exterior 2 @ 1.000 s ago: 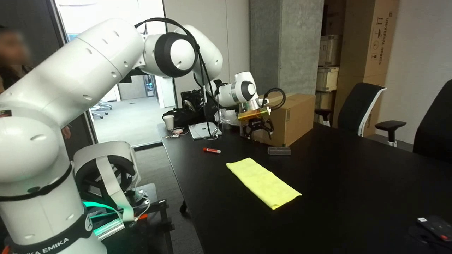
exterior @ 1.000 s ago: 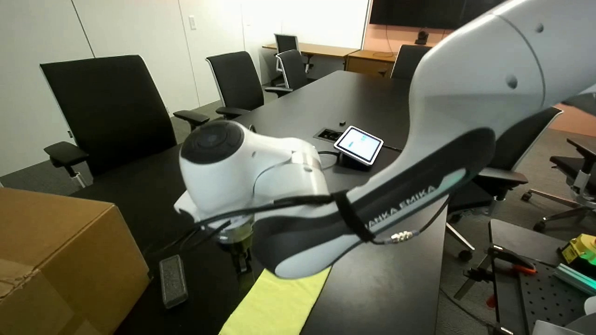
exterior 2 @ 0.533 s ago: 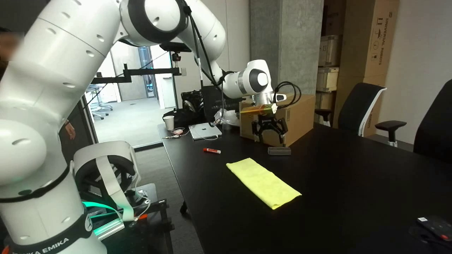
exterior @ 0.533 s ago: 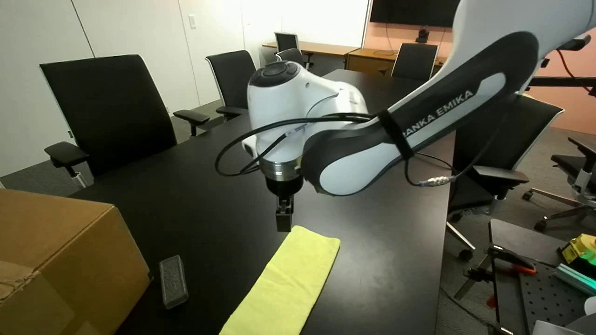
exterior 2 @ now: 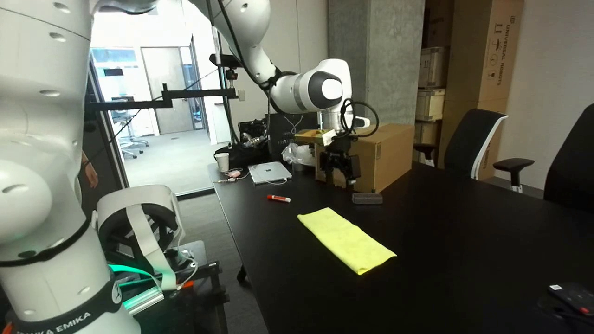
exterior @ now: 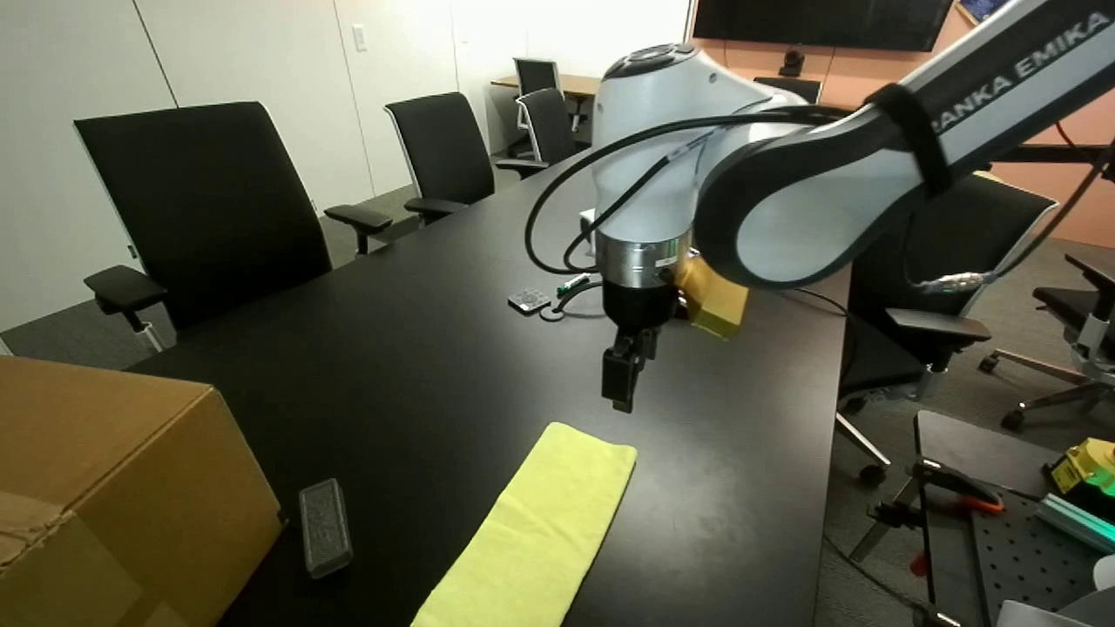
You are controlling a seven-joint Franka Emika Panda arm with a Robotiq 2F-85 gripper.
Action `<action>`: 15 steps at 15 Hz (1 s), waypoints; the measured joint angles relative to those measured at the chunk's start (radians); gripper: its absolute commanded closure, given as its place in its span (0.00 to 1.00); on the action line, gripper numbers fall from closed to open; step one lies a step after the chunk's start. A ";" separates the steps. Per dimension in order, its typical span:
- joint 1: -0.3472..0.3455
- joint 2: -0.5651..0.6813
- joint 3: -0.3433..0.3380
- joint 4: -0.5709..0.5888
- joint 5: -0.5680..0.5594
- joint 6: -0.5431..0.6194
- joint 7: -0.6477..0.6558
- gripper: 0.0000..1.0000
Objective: Fold the towel in half
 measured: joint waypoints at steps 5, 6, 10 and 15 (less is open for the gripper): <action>-0.033 -0.258 0.002 -0.263 0.103 0.024 0.044 0.00; -0.040 -0.314 0.002 -0.313 0.112 0.024 0.049 0.00; -0.071 -0.535 0.002 -0.475 0.127 0.006 0.049 0.00; -0.119 -0.815 -0.003 -0.598 0.136 -0.102 0.004 0.00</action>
